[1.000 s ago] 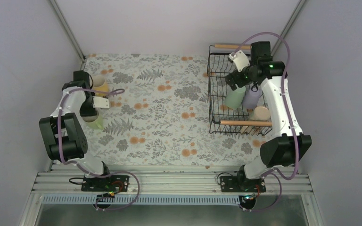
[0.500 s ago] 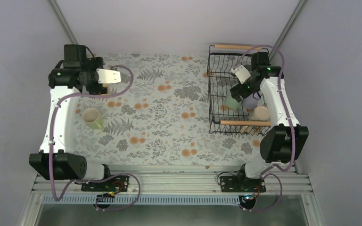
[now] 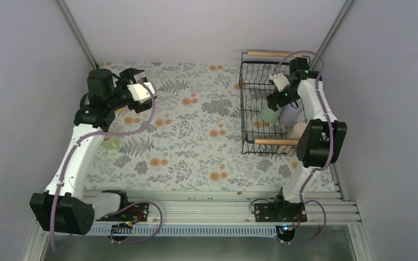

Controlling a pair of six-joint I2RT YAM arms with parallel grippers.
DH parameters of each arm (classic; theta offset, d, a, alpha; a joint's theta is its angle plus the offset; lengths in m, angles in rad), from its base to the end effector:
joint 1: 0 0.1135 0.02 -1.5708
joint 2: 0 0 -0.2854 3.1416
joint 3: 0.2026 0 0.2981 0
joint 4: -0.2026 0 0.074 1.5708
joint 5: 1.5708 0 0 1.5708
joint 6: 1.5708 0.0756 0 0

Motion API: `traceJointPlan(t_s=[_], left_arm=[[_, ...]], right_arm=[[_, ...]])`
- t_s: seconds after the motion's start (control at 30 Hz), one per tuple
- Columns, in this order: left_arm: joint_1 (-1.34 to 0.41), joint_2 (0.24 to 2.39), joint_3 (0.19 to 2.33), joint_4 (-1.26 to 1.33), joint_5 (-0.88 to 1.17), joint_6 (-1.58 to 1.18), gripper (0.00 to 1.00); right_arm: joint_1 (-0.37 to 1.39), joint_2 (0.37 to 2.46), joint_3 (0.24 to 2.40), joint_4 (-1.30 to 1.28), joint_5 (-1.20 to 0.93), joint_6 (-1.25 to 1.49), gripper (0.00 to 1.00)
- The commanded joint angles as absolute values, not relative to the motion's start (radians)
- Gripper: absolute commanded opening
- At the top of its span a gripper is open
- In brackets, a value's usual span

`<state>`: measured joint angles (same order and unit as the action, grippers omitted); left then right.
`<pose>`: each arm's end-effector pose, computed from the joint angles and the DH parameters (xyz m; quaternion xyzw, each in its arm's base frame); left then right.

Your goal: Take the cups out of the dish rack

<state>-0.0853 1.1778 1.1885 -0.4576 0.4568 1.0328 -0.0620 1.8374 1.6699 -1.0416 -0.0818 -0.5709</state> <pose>0.3259 -0.0613 0.3789 0.5394 0.6348 0.0663 0.5493 0.4455 -0.0215 0.2596 -0.2545 0.9494 -0.0177 0.1833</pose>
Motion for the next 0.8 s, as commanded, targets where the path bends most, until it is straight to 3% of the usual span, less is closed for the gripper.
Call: traceJointPlan(t_s=[0.0,0.27,0.43,0.77], left_arm=[[-0.104,1.148,1.150,-0.187,0.555,0.874,1.00],[-0.125,1.156,1.116,-0.097,0.556,0.828,1.00],[-0.151,1.163,1.100,-0.043,0.558,0.784,1.00],[-0.220,1.187,1.087,-0.003,0.531,0.775,1.00]], right_arm=[[-0.084,1.893,1.748,-1.058,-0.148,-0.547,1.00],[-0.085,1.947,1.836,-1.086,-0.183,-0.543,1.00],[-0.086,1.994,1.872,-1.136,-0.204,-0.533,0.86],[-0.106,1.971,1.840,-1.141,-0.195,-0.525,0.83]])
